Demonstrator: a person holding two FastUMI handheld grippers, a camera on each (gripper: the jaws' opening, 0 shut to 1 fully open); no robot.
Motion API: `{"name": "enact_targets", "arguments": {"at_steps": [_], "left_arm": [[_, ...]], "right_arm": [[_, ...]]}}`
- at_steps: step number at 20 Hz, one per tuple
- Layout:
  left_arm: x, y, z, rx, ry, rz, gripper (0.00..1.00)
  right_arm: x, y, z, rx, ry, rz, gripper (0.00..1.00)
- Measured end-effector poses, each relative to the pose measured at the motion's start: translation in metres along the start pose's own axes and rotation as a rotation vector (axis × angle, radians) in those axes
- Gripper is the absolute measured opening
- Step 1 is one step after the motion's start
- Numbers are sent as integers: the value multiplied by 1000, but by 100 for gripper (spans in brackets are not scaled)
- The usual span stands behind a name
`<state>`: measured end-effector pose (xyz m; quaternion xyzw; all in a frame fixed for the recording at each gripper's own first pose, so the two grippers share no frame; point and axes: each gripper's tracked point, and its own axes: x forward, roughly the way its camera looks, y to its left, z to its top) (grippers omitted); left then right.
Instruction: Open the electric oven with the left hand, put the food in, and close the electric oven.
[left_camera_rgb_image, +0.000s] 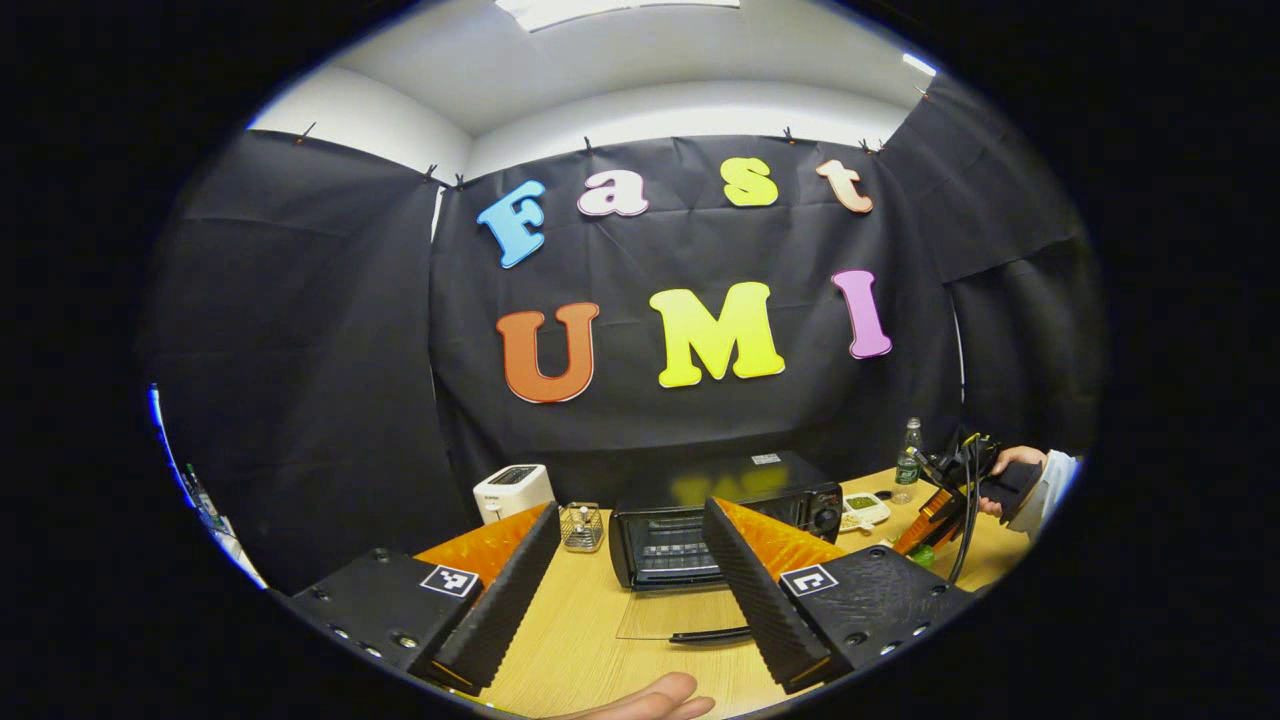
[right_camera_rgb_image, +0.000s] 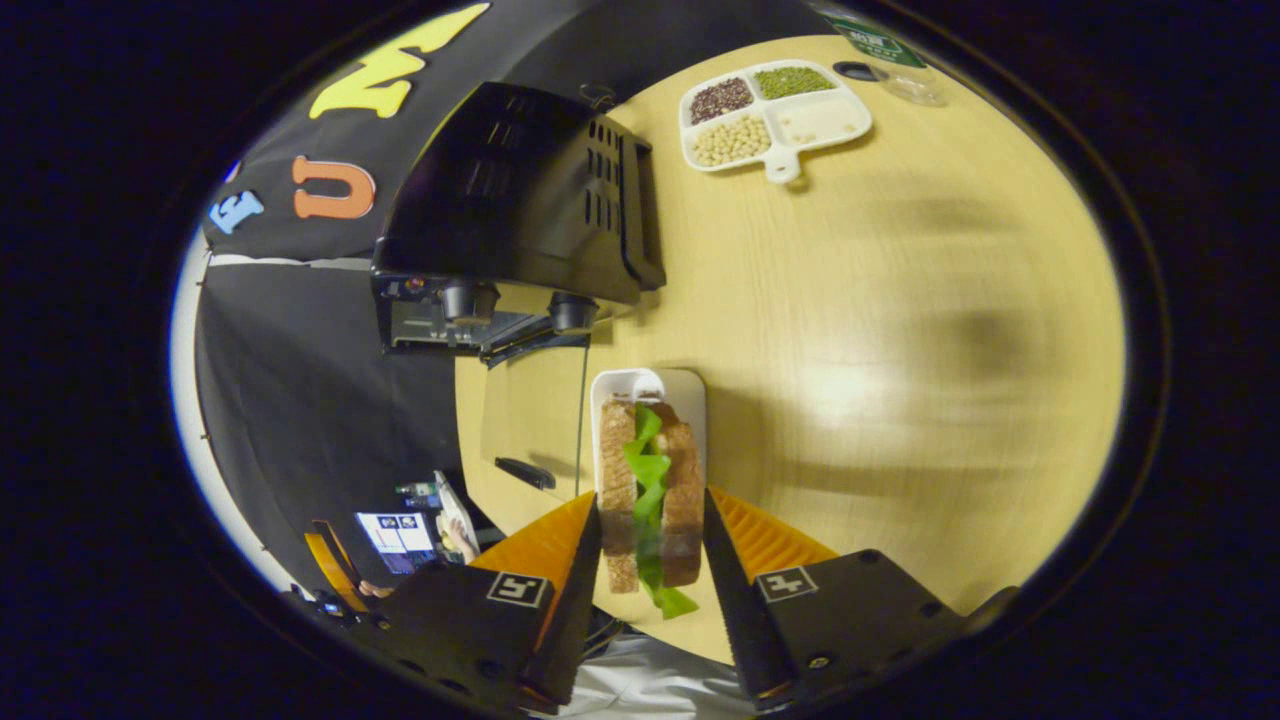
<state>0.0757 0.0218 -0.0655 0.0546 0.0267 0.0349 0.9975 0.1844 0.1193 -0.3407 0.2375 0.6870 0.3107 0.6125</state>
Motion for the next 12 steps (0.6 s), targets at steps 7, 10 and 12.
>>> {"name": "enact_targets", "arguments": {"at_steps": [7,10,12], "left_arm": [[-9,2,-1,-28,-6,6,95],[-16,11,-7,-26,-3,25,95],[-22,12,-7,-45,-4,16,95]], "right_arm": [[-6,3,-3,45,-56,-34,37],[-14,10,-7,51,-102,-29,36],[-19,18,-15,55,-124,-20,36]]}}
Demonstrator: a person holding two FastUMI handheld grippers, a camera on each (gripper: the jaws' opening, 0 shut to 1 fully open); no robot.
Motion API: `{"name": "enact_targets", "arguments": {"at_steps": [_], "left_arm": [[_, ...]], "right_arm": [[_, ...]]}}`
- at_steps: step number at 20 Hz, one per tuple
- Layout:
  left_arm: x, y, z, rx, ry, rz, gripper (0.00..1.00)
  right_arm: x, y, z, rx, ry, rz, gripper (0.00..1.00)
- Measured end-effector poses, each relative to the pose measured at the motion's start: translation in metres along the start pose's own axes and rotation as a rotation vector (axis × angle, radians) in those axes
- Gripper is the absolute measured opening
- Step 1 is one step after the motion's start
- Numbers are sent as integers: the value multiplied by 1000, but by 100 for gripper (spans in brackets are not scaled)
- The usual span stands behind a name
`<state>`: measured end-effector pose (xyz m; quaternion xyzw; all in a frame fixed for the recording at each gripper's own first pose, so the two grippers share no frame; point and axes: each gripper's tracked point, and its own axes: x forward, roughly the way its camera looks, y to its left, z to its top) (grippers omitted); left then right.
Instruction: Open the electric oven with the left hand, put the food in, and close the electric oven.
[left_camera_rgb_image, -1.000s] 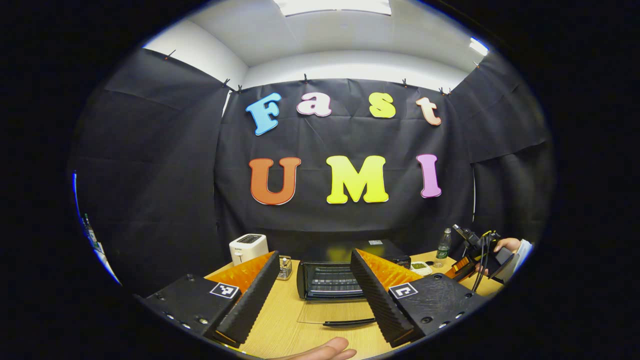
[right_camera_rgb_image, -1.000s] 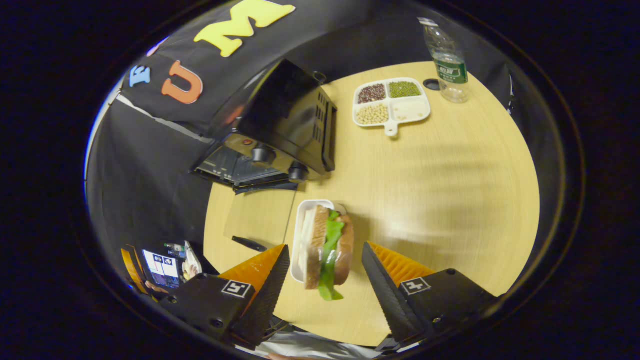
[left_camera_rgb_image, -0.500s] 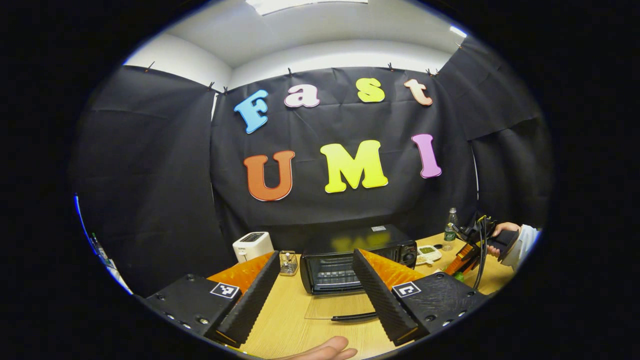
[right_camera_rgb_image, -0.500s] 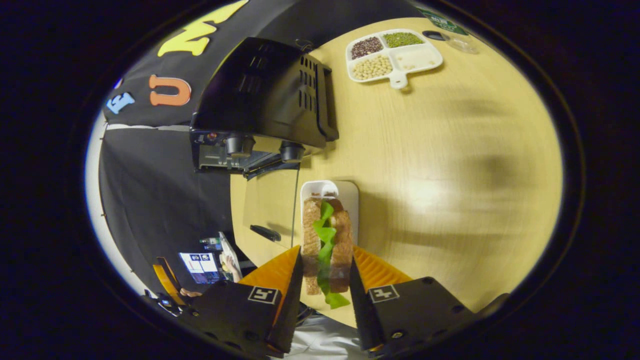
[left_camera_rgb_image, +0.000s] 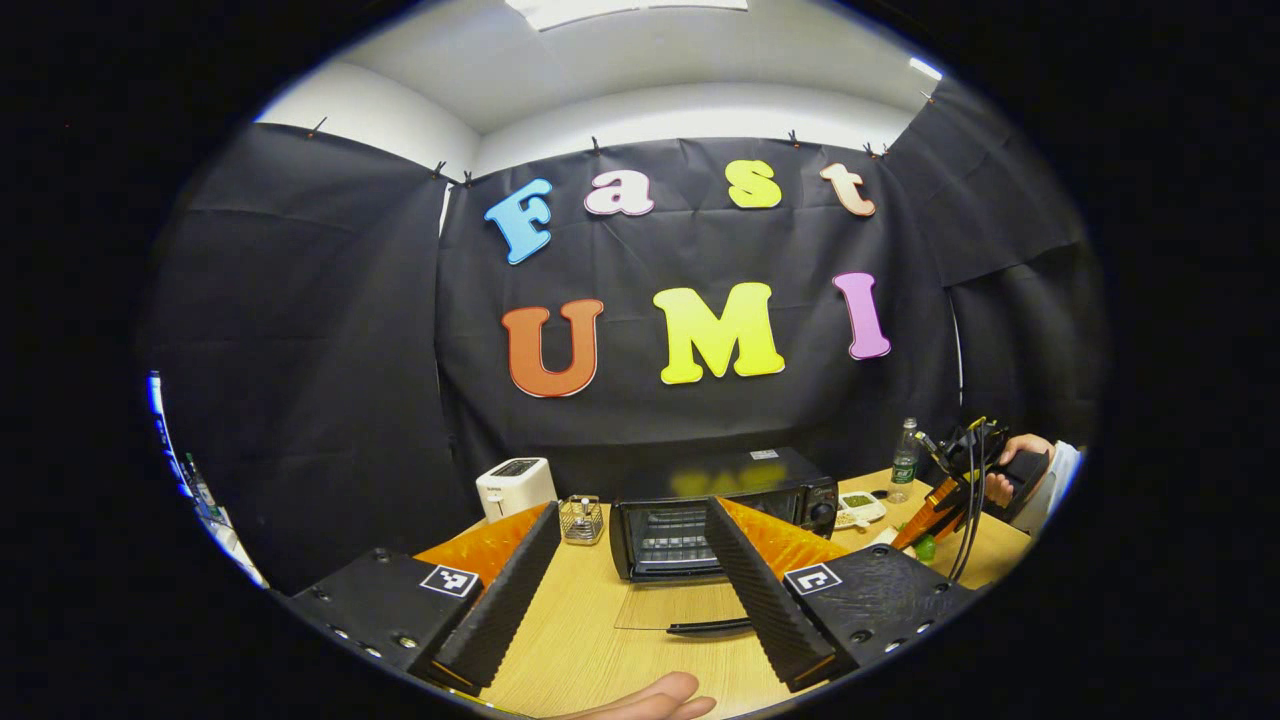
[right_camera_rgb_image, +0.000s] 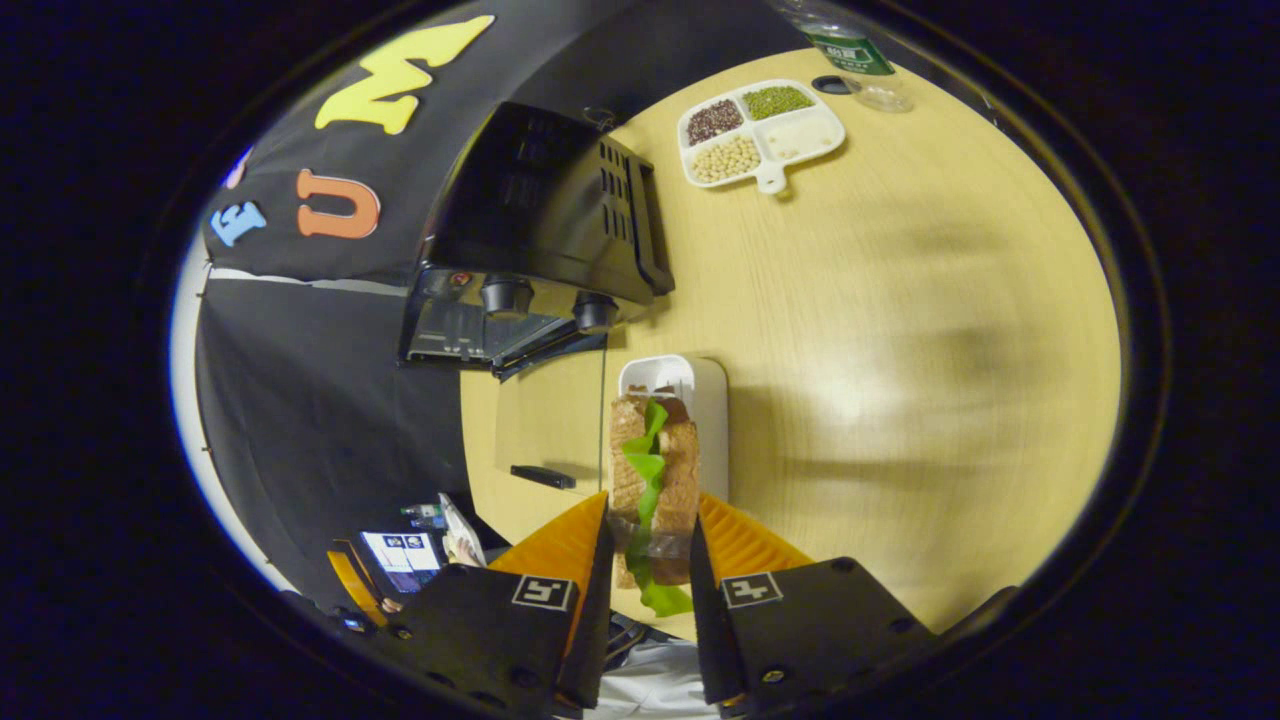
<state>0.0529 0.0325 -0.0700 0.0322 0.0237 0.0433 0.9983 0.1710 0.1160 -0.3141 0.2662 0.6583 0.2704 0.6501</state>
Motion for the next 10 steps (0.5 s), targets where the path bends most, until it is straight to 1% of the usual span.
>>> {"name": "enact_targets", "arguments": {"at_steps": [1,2,3,5,6,7,8,9,10], "left_arm": [[-3,0,1,-15,-4,-7,95],[-7,2,3,-28,-10,-16,95],[-10,3,5,-38,-15,-26,95],[-17,8,5,-42,-19,-36,95],[-23,12,7,-47,-32,-37,95],[-26,16,8,-61,-43,-36,95],[-29,18,4,-79,-41,-42,95],[-33,21,2,-95,-41,-49,95],[-37,27,2,-105,-43,-48,95]], "right_arm": [[-5,7,-6,6,-11,6,40],[-10,15,-12,10,-27,12,36],[-13,21,-18,10,-46,18,40],[-17,37,-28,20,-103,35,40],[-17,45,-32,28,-132,37,40],[-14,54,-38,33,-165,41,36],[-10,64,-43,42,-198,49,40],[-7,77,-51,39,-223,64,36],[0,90,-58,42,-249,84,36]]}}
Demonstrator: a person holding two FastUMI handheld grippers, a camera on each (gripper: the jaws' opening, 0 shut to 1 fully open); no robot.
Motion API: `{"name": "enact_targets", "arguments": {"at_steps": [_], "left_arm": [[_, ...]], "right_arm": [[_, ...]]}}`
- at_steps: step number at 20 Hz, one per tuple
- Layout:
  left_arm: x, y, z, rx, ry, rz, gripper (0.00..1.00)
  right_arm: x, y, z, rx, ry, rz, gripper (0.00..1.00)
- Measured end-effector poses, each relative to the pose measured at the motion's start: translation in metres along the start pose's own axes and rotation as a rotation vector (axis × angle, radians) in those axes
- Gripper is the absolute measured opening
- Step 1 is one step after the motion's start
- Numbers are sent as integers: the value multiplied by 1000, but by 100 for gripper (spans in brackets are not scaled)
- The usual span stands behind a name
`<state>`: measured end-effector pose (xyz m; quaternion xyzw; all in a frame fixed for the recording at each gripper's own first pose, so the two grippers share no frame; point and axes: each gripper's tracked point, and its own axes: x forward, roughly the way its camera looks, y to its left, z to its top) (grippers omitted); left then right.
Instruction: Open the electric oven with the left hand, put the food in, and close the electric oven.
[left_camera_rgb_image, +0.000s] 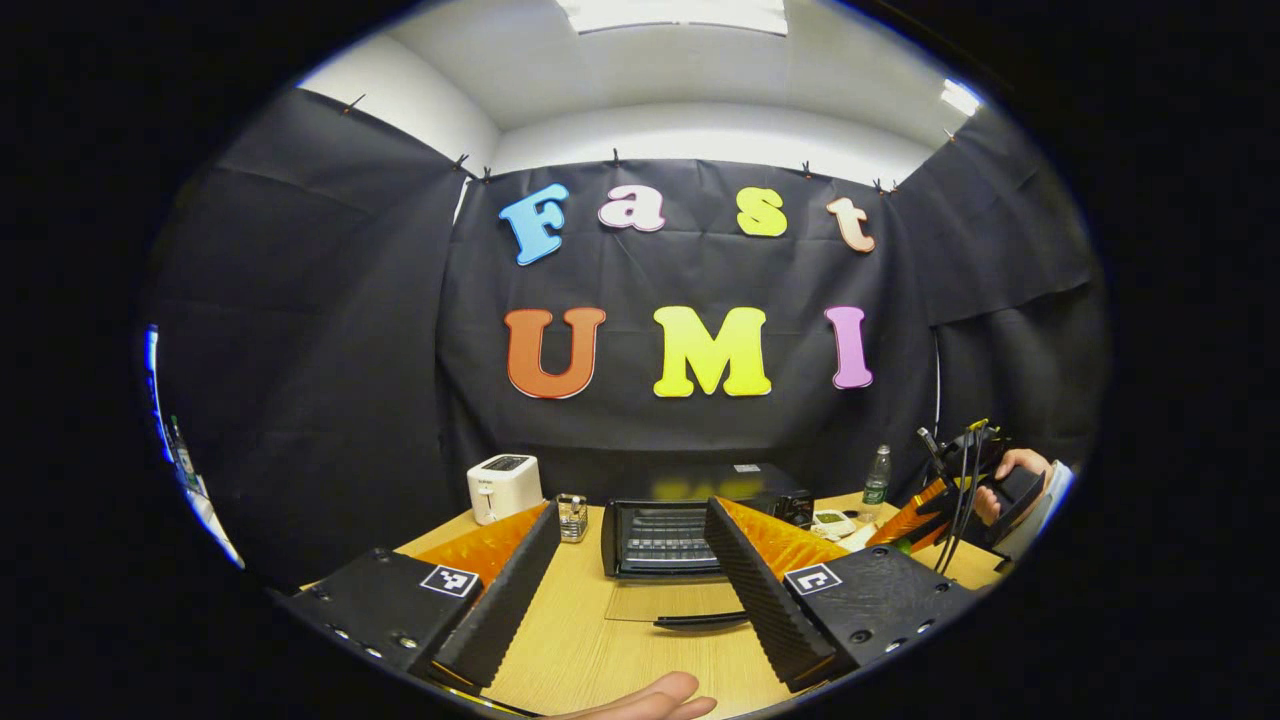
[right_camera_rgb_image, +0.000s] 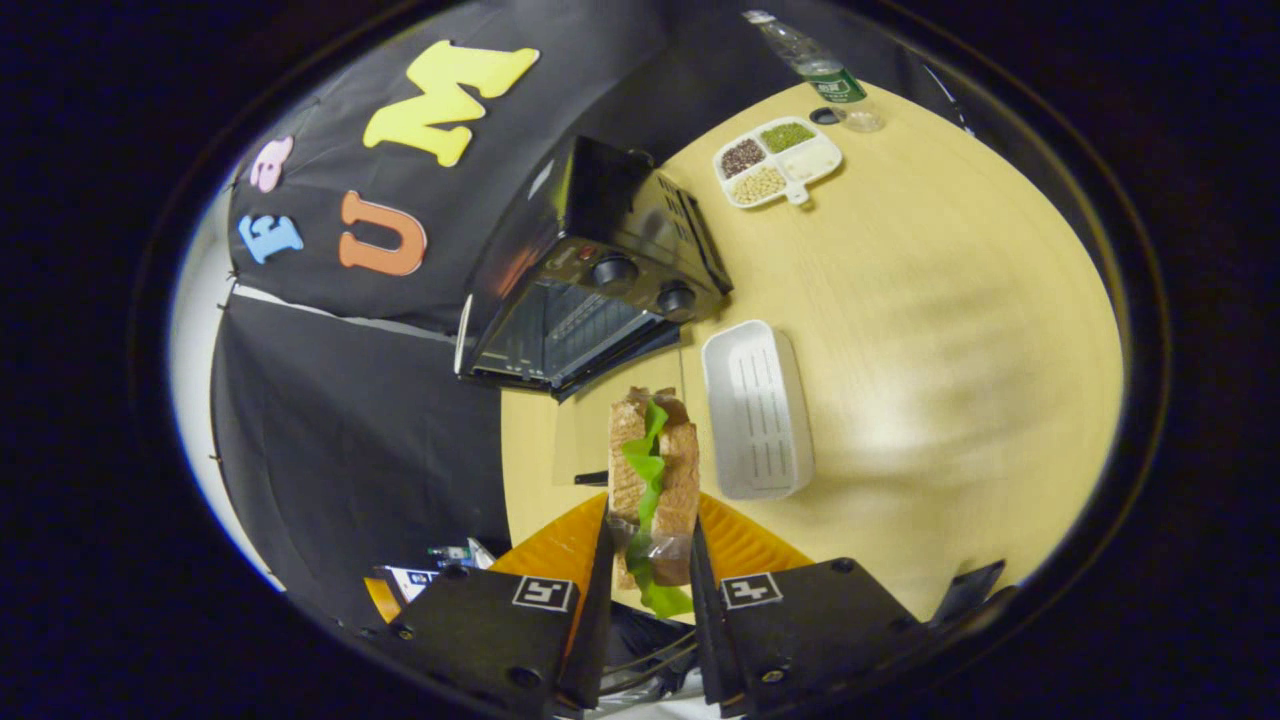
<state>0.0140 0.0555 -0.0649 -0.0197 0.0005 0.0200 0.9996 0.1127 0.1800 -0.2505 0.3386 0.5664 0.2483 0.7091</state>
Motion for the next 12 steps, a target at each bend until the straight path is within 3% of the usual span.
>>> {"name": "enact_targets", "arguments": {"at_steps": [1,4,6,8,9,11,12], "left_arm": [[-4,7,0,-8,-4,8,95],[-16,24,0,-26,-10,22,95],[-23,35,2,-16,-15,31,93],[-28,40,3,-1,-15,29,93],[-29,42,4,3,-14,28,93],[-31,43,4,10,-13,17,93],[-31,42,1,14,-4,7,93]], "right_arm": [[8,13,-9,14,-31,16,40],[37,50,-24,110,-175,91,36],[61,74,-21,175,-314,168,36],[90,88,-8,225,-443,192,36],[108,89,-6,236,-463,191,40],[144,99,-5,246,-462,204,36],[159,102,-1,257,-467,210,40]]}}
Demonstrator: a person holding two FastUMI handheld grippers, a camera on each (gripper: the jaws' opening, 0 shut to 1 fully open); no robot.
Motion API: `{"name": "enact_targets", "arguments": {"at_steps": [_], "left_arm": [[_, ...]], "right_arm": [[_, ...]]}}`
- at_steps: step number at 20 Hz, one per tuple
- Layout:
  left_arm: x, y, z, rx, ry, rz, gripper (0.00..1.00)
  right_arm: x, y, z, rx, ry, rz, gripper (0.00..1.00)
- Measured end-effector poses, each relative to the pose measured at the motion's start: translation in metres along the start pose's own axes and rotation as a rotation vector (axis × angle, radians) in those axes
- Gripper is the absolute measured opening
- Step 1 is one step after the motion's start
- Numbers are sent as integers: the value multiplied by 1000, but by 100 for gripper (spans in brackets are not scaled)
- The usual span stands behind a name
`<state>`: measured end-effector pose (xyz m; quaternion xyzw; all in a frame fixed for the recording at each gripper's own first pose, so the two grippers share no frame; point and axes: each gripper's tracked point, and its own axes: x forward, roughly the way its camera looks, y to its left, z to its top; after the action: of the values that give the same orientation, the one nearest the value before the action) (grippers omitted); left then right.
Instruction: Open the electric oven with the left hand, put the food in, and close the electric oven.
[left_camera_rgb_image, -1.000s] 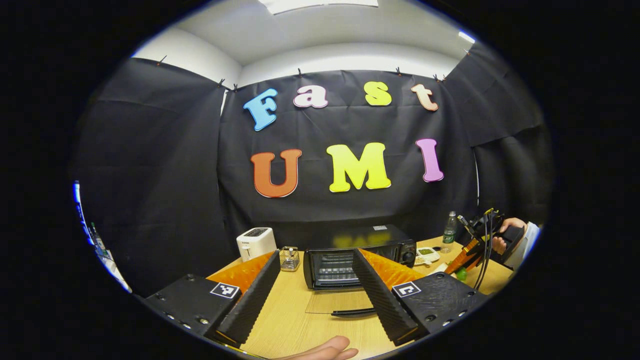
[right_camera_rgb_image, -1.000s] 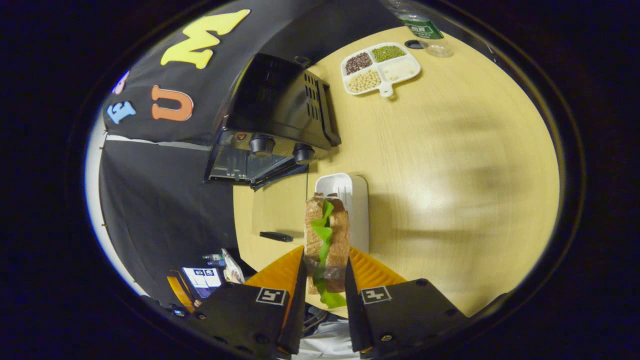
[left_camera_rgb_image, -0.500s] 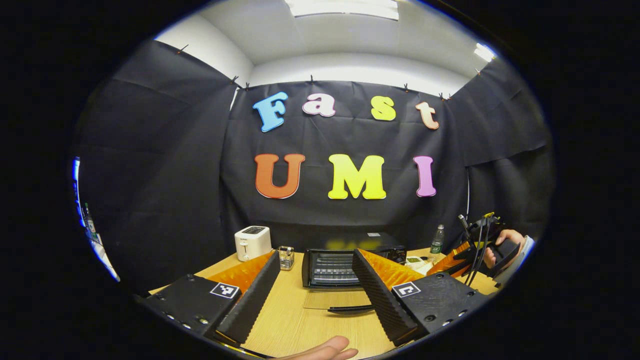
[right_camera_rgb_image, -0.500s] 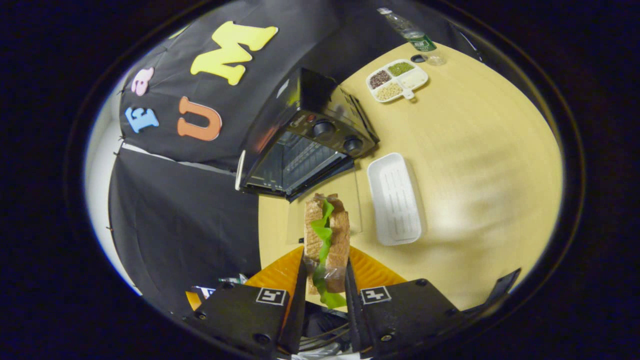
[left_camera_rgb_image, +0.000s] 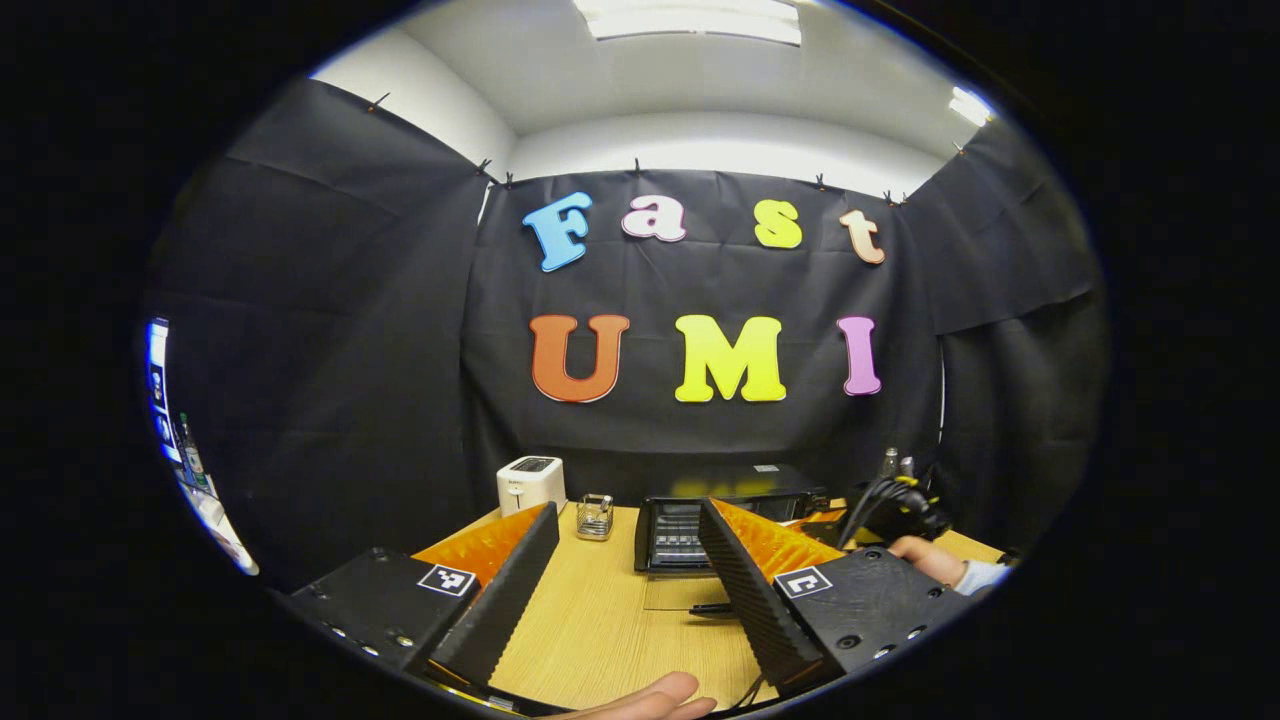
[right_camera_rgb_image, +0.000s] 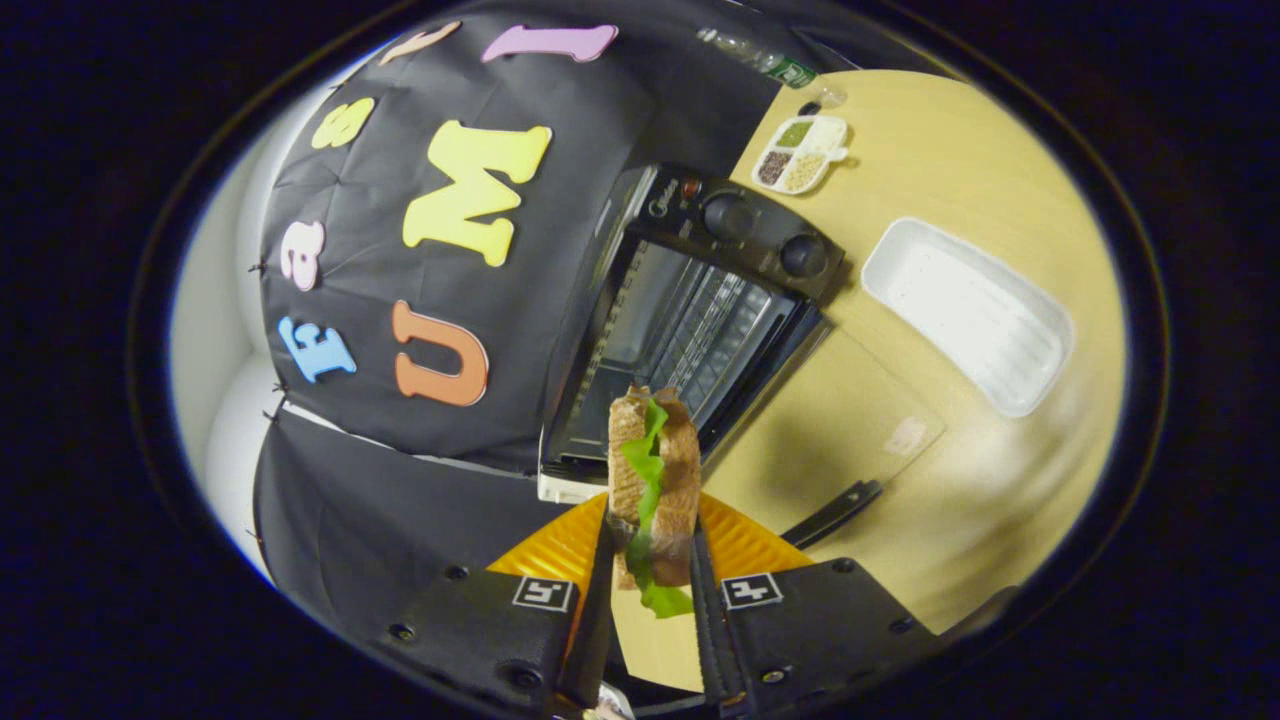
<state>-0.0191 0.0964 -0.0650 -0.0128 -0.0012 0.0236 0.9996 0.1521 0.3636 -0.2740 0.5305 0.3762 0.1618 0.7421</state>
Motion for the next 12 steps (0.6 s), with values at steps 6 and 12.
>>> {"name": "enact_targets", "arguments": {"at_steps": [6,12], "left_arm": [[8,-3,-10,-2,11,-28,93],[23,-5,-34,17,77,-48,93]], "right_arm": [[74,-1,14,65,-105,67,36],[117,-1,60,-12,-288,90,36]]}}
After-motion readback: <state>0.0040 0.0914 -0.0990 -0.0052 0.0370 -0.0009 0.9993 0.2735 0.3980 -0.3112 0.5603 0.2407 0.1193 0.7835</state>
